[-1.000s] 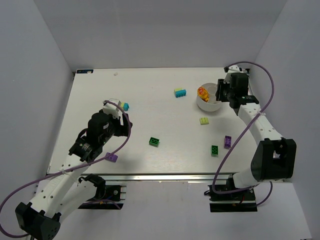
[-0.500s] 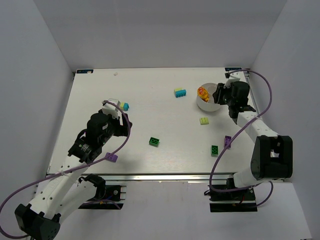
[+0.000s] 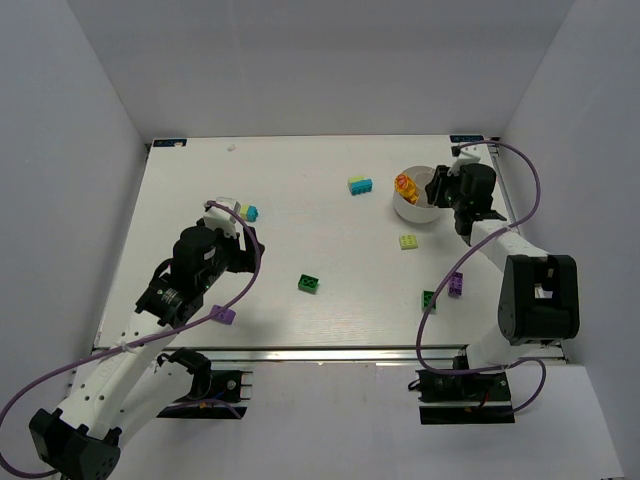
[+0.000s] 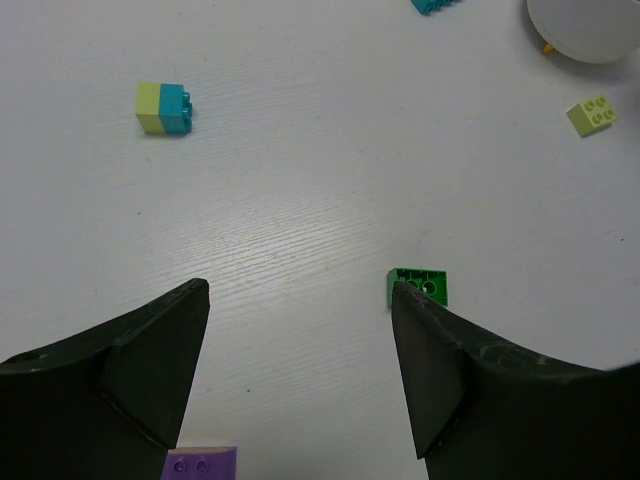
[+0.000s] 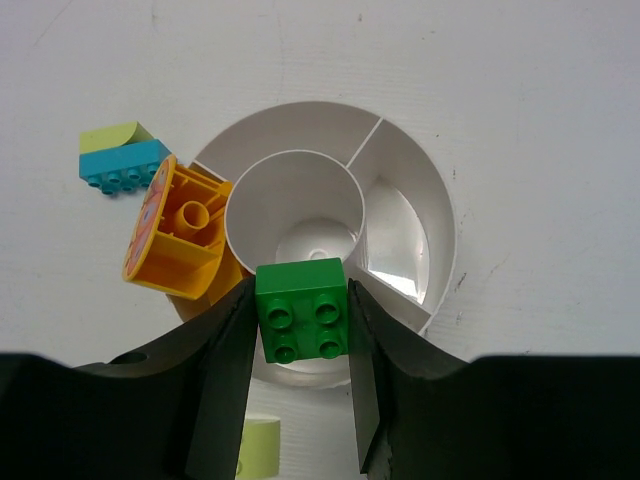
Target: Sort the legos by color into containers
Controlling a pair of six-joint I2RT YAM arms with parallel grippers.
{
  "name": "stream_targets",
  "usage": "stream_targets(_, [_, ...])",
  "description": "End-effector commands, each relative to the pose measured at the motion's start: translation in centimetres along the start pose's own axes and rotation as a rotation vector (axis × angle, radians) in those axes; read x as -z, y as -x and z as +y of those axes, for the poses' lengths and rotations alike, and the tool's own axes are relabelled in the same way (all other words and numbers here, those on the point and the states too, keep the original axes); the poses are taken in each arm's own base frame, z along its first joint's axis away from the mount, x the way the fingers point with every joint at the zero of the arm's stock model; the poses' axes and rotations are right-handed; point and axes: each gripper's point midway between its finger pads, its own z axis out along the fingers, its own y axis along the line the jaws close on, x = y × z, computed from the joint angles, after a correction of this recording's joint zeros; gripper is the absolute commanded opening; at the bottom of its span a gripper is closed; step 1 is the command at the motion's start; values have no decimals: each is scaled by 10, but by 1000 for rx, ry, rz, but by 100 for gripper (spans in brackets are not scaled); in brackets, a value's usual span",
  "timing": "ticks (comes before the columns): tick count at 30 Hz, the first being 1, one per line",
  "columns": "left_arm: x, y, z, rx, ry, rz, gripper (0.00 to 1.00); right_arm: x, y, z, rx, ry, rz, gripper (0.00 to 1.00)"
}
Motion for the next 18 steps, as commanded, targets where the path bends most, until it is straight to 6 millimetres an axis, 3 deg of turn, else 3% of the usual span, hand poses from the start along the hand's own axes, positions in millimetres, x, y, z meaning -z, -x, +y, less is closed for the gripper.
stream_targets(1, [2,6,-2,1,-11,-27,83,-4,17,-1,-22,1,-66,0])
stream_targets(6, [2,5,-1,3,-11,-27,83,-10,10,-4,-27,-9,-53,0])
stream_targets(11, [2,5,-1,0,-8,-26,83,-13,4,-9,-27,-24,-39,11])
stream_targets(13, [2,5,-1,0,-8,-27,83,-13,2,-7,-28,-15,-32,30])
stream_targets(14, [2,5,-1,0,-8,-27,83,-13,1,-8,-30,-15,-29,34])
stream_targets(15, [2,5,-1,0,-10,-27,83,-12,0,-8,-31,-12,-26,46])
stream_targets(18, [2,5,-1,1,-8,-26,83,-11,-1,-9,-34,-11,-20,56])
